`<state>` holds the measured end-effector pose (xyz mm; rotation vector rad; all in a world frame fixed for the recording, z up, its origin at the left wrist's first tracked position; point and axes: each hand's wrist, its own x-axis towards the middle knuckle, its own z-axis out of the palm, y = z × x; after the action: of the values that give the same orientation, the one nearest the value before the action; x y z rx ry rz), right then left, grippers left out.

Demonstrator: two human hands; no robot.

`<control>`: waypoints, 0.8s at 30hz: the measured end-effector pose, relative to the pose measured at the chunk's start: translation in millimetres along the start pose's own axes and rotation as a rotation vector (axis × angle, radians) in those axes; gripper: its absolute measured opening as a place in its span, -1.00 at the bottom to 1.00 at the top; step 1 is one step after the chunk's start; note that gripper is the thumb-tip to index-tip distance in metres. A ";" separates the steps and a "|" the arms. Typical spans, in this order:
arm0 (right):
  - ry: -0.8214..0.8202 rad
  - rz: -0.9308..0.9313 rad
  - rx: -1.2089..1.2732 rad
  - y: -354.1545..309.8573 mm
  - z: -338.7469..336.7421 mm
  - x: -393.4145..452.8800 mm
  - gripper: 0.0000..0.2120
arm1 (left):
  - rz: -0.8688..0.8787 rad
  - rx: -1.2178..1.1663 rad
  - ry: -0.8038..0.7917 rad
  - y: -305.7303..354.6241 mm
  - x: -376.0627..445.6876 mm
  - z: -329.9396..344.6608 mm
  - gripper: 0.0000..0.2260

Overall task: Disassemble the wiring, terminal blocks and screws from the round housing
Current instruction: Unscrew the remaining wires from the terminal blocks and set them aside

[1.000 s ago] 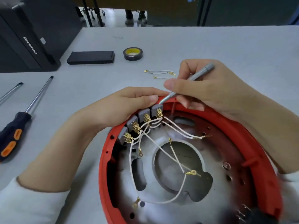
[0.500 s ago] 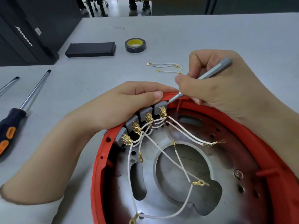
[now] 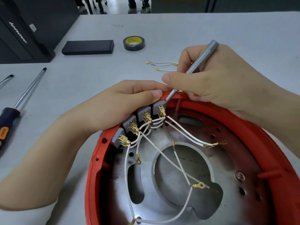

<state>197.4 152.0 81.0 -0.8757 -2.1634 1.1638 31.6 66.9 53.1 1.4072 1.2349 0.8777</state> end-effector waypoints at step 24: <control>0.076 -0.153 -0.084 -0.7 18.5 10.6 -0.52 | -0.035 -0.131 -0.013 -1.9 1.2 1.5 -0.70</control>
<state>177.3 149.9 74.1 -0.7621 -2.1878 0.9565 32.9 67.7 50.9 1.2816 1.1675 0.9076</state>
